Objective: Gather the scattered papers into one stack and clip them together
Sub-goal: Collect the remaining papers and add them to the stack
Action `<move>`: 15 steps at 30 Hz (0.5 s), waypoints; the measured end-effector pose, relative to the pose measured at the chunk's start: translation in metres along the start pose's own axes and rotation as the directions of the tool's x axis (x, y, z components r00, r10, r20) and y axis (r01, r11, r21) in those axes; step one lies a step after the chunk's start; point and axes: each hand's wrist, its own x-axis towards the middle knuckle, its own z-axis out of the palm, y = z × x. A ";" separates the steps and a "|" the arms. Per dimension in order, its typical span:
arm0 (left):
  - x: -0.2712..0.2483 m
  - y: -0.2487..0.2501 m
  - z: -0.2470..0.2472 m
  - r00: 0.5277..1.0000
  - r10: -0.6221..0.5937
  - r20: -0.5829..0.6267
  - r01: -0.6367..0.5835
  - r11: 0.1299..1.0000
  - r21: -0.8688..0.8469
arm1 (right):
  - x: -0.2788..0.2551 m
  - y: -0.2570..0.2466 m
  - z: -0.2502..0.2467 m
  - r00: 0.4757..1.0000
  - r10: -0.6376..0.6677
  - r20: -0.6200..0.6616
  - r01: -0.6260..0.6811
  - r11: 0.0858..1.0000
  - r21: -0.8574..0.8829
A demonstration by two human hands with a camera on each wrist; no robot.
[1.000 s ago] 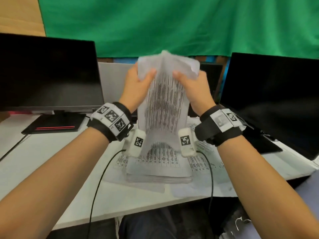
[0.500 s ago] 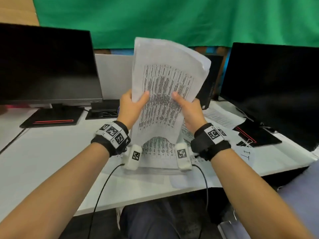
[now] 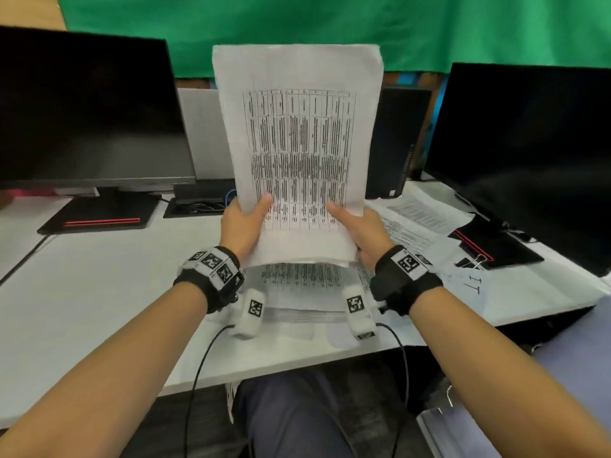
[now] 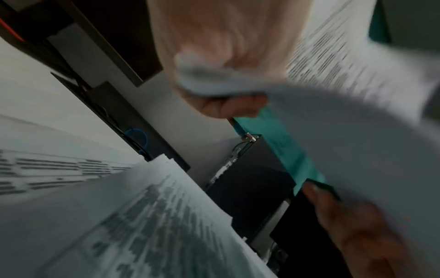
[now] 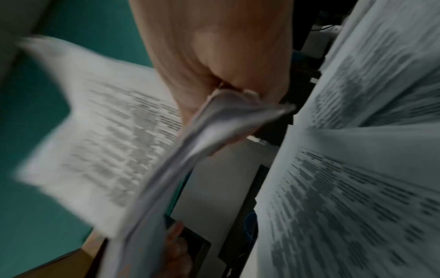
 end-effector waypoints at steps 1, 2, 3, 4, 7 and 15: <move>0.006 0.000 0.004 0.999 -0.041 -0.031 0.041 0.999 0.003 | 0.002 -0.003 0.000 1.000 0.006 -0.027 -0.007 1.000 -0.026; 0.010 -0.003 0.007 0.996 -0.084 -0.042 0.086 0.994 0.066 | 0.004 -0.002 0.000 0.999 0.020 -0.029 -0.022 0.997 -0.074; 0.014 -0.009 0.009 0.993 -0.114 -0.032 0.118 0.977 0.178 | 0.005 0.001 -0.002 0.998 0.047 -0.039 -0.052 0.989 -0.138; 0.016 -0.016 0.010 0.991 -0.134 0.003 0.127 0.944 0.303 | 0.005 0.005 -0.004 0.996 0.081 -0.047 -0.090 0.974 -0.210; 0.008 -0.034 0.013 0.957 -0.251 0.144 0.130 0.817 0.561 | 0.007 0.027 -0.008 0.981 0.195 -0.022 -0.183 0.868 -0.461; -0.011 -0.052 0.023 0.886 -0.445 0.128 0.214 0.639 0.739 | 0.018 0.052 -0.011 0.924 0.381 -0.025 -0.339 0.786 -0.516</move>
